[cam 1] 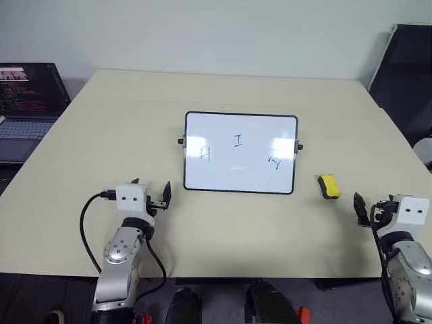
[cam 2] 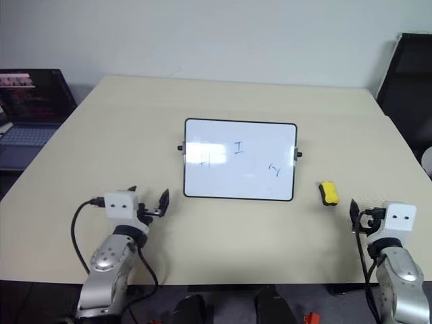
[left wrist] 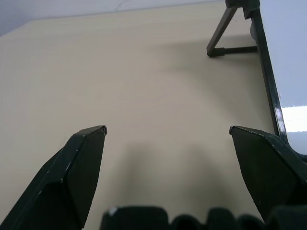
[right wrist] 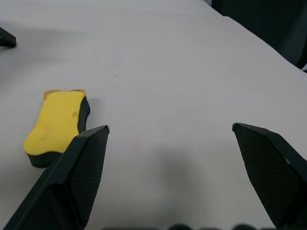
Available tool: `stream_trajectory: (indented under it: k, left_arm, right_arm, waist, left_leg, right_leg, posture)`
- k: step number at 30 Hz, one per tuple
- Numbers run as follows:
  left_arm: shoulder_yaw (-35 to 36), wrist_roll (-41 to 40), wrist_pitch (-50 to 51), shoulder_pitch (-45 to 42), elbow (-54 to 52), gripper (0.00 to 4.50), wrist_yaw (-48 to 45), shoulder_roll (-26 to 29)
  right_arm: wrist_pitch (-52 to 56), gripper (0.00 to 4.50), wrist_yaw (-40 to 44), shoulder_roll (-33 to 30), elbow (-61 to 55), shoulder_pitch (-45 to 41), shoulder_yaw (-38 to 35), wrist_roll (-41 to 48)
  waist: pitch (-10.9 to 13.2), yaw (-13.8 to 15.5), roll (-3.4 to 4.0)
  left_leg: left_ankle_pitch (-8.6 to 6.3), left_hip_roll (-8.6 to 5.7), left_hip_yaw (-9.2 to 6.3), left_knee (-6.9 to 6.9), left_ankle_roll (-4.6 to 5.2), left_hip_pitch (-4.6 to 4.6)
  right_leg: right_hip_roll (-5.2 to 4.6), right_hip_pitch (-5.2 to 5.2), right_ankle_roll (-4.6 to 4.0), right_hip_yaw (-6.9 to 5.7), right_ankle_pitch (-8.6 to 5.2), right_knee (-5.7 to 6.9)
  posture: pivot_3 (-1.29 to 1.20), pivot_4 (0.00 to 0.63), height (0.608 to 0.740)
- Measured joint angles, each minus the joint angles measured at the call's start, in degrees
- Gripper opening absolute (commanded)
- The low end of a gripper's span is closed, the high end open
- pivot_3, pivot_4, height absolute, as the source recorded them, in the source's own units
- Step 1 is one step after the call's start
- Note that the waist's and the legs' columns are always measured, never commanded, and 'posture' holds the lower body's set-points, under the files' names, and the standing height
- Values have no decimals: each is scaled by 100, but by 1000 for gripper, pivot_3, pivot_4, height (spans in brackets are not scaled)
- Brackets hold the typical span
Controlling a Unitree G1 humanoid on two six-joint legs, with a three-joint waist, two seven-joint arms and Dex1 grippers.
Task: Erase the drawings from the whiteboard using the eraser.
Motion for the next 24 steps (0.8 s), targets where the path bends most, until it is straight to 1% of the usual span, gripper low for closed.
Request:
stream_trajectory:
  k: [3,8,11,14,16,17,18,20,24]
  left_arm:
    - [-6,11,-25,-139,78,4500,-1,5]
    - [36,-26,-88,-157,225,4500,-16,14]
    - [35,-76,-157,-153,225,4500,-295,232]
    - [146,-195,-242,-248,225,4500,-562,469]
    - [168,-422,-278,-431,176,4500,-1058,851]
    - [169,-580,-379,-534,87,4500,-1439,1128]
    - [177,-680,-412,-603,28,4500,-1644,1247]
    - [174,-1075,-346,-821,-2,4500,-2342,1645]
    - [-134,-1533,107,-1422,45,4500,-3677,2423]
  right_arm:
    - [313,4490,140,-173,-106,38,85,40]
    - [565,4490,163,-127,-522,110,283,140]
    - [647,4490,158,-127,-809,88,361,162]
    - [718,4490,88,-82,-841,6,437,142]
    - [707,4490,156,-84,-766,-165,507,150]
    - [651,4490,206,-80,-781,-241,564,157]
    - [616,4490,246,-78,-810,-254,613,159]
    - [668,4490,351,-81,-1042,-235,813,189]
    - [1448,4490,377,-267,-1765,-211,893,522]
  waist:
    - [0,1,0]
    - [0,-11,3]
    - [0,-2,2]
    - [1,-3,2]
    - [2,-7,2]
    - [2,-8,4]
    - [2,-7,5]
    - [5,-7,10]
    - [10,8,17]
  left_leg:
    - [0,-4,0,1,0,1]
    - [0,-3,0,-5,0,0]
    - [0,-3,0,-5,0,0]
    - [0,-3,0,-4,0,0]
    - [0,-3,0,-3,0,0]
    - [0,-3,1,-3,0,0]
    - [0,-3,1,-4,0,0]
    - [0,-1,1,-10,0,-2]
    - [0,-2,-3,-14,0,-14]
  right_leg:
    - [-4,1,0,0,0,0]
    - [-3,-3,1,0,-1,-1]
    - [-3,-2,1,-2,-1,-1]
    - [-4,-3,1,-1,-1,-1]
    - [-3,-4,0,-1,-1,1]
    - [-4,-4,0,-1,-1,1]
    - [-4,-3,0,-1,-1,0]
    - [-4,-5,-1,-3,-3,0]
    - [-4,-13,0,-9,-9,-1]
  posture:
    - [0,150,740]
    - [0,150,740]
    - [0,150,740]
    - [0,150,740]
    - [0,150,740]
    - [0,150,740]
    - [0,150,740]
    - [0,150,740]
    - [0,150,740]
